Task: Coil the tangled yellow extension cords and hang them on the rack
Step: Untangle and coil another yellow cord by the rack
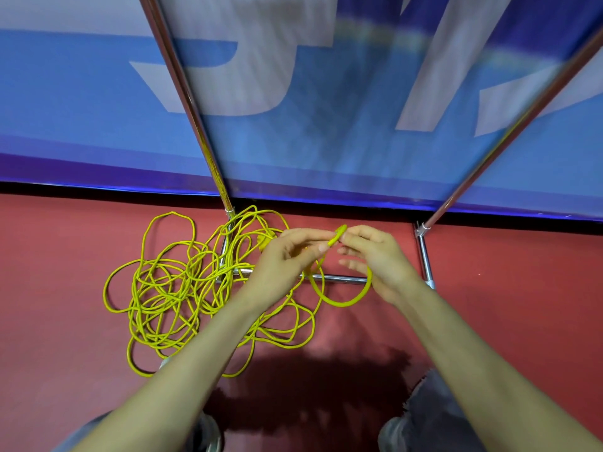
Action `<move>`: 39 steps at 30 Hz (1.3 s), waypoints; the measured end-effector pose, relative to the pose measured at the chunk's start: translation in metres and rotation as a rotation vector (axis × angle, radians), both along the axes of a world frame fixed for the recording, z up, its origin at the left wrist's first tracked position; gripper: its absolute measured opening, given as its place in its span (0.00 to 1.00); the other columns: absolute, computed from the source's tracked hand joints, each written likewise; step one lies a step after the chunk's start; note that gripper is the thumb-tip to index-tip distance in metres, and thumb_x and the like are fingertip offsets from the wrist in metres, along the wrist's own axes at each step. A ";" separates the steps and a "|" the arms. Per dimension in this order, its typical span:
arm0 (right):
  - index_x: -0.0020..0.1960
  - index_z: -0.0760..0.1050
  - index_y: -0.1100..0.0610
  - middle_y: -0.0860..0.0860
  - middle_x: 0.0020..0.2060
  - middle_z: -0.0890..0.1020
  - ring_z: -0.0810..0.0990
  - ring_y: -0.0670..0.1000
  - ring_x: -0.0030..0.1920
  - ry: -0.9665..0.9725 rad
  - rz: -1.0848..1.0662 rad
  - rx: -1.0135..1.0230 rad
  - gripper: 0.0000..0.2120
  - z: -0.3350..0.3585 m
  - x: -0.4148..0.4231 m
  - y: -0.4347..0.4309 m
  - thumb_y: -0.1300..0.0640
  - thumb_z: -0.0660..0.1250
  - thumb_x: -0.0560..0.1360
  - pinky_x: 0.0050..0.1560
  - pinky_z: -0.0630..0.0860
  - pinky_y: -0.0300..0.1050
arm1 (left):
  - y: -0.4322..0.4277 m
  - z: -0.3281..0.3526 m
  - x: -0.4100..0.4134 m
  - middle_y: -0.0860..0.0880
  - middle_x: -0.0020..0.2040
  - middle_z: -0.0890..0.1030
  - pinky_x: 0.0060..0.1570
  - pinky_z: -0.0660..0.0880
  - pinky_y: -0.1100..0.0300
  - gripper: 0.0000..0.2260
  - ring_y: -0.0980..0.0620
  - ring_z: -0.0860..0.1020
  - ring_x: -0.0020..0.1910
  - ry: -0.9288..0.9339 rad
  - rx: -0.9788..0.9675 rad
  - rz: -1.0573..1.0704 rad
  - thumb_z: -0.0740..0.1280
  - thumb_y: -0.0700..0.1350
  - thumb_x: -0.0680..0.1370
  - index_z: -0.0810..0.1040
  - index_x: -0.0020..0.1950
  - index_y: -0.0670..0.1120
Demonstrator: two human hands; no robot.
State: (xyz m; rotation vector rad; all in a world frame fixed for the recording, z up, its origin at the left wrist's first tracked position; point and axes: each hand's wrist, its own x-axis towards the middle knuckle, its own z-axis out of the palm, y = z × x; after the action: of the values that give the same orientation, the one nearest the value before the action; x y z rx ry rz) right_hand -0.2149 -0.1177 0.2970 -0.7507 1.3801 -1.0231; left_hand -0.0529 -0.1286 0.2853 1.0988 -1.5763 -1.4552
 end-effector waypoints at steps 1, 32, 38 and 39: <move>0.43 0.77 0.58 0.49 0.36 0.81 0.79 0.44 0.38 -0.102 0.004 0.038 0.07 0.001 -0.001 0.000 0.65 0.63 0.77 0.37 0.77 0.35 | 0.000 -0.001 0.001 0.51 0.55 0.82 0.57 0.70 0.66 0.10 0.55 0.76 0.57 -0.082 -0.100 0.013 0.68 0.42 0.78 0.82 0.54 0.55; 0.52 0.75 0.53 0.48 0.43 0.79 0.77 0.44 0.43 0.570 0.338 -0.240 0.10 -0.016 -0.020 -0.008 0.65 0.68 0.74 0.51 0.73 0.37 | -0.006 0.006 0.009 0.43 0.39 0.83 0.49 0.76 0.48 0.06 0.46 0.79 0.40 0.051 0.045 0.471 0.77 0.44 0.70 0.83 0.43 0.52; 0.43 0.76 0.56 0.47 0.30 0.75 0.72 0.46 0.33 0.866 0.486 -0.093 0.05 -0.035 -0.041 0.005 0.57 0.65 0.77 0.38 0.68 0.43 | -0.004 0.021 0.026 0.50 0.36 0.81 0.43 0.77 0.60 0.06 0.52 0.78 0.36 0.289 0.119 0.626 0.73 0.37 0.73 0.80 0.43 0.46; 0.42 0.77 0.57 0.47 0.31 0.77 0.74 0.47 0.34 0.836 0.383 -0.104 0.07 -0.034 -0.045 0.007 0.56 0.66 0.77 0.40 0.70 0.44 | -0.002 0.019 0.035 0.48 0.36 0.80 0.42 0.76 0.61 0.05 0.53 0.78 0.36 0.188 0.088 0.605 0.73 0.38 0.73 0.79 0.43 0.47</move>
State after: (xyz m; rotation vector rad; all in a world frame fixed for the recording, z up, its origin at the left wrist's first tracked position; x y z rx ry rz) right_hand -0.2601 -0.1110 0.2635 -1.5642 1.7770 -0.4751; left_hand -0.0184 -0.1305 0.3048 1.3025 -0.9389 -1.1735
